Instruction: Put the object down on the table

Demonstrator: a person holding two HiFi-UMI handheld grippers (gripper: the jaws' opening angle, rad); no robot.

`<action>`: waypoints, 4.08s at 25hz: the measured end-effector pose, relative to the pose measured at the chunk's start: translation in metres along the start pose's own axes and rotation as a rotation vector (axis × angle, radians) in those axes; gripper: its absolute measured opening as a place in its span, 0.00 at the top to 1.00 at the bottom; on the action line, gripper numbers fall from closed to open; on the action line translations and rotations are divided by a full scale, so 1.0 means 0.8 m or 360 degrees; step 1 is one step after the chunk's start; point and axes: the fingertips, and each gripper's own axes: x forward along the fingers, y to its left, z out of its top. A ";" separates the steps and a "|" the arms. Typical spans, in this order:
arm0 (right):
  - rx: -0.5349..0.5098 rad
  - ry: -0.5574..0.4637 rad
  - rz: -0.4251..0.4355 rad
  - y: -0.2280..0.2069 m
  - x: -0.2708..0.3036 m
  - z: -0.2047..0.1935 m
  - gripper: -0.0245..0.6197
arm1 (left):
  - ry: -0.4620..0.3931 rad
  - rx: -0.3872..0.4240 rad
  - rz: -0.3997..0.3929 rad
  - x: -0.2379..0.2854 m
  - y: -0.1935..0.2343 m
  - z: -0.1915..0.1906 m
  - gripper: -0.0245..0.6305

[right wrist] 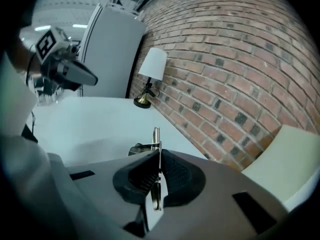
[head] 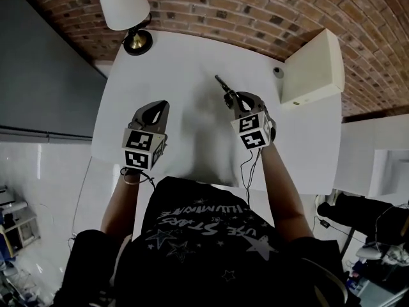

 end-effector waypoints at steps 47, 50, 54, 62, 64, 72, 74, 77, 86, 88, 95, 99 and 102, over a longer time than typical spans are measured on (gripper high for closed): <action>-0.1201 0.0001 -0.0102 -0.001 0.174 -0.044 0.95 | 0.0145 -0.0081 -0.0078 0.100 0.048 -0.024 0.93; -0.1196 -0.0001 -0.0112 0.000 0.174 -0.045 0.94 | 0.0144 -0.0080 -0.0074 0.099 0.047 -0.023 0.93; -0.1185 0.0026 -0.0117 0.003 0.174 -0.045 0.93 | 0.0139 -0.0082 -0.0068 0.097 0.047 -0.022 0.93; -0.1169 0.0032 -0.0122 0.005 0.171 -0.048 0.92 | 0.0131 -0.0084 -0.0051 0.089 0.046 -0.021 0.93; -0.1119 0.0026 -0.0112 0.005 0.168 -0.047 0.84 | 0.0123 -0.0079 -0.0046 0.087 0.044 -0.019 0.93; -0.1044 -0.0004 -0.0114 0.008 0.136 -0.036 0.74 | 0.0049 -0.0058 -0.0009 0.065 0.037 0.003 0.93; -0.1027 -0.0032 -0.0137 0.006 0.124 -0.027 0.74 | 0.0029 -0.0050 0.0007 0.056 0.034 0.008 0.93; -0.0981 -0.0080 -0.0177 0.000 0.104 -0.014 0.74 | 0.0004 -0.0041 0.0035 0.039 0.028 0.015 0.93; -0.0724 -0.0230 -0.0272 -0.009 0.033 0.021 0.82 | -0.0081 0.0005 0.0120 -0.013 -0.006 0.031 0.93; -0.0639 -0.0274 -0.0298 -0.013 0.014 0.028 0.85 | -0.0099 0.0014 0.0140 -0.025 -0.018 0.035 0.93; -0.0339 -0.0462 -0.0315 -0.017 -0.057 0.049 0.95 | -0.0144 0.0015 0.0229 -0.072 -0.068 0.033 0.93; -0.0213 -0.0508 -0.0209 0.004 -0.094 0.043 0.96 | -0.0136 0.0017 0.0296 -0.105 -0.103 0.015 0.93; -0.0088 -0.0516 -0.0076 0.023 -0.119 0.030 0.96 | -0.0142 -0.0002 0.0354 -0.131 -0.133 0.002 0.93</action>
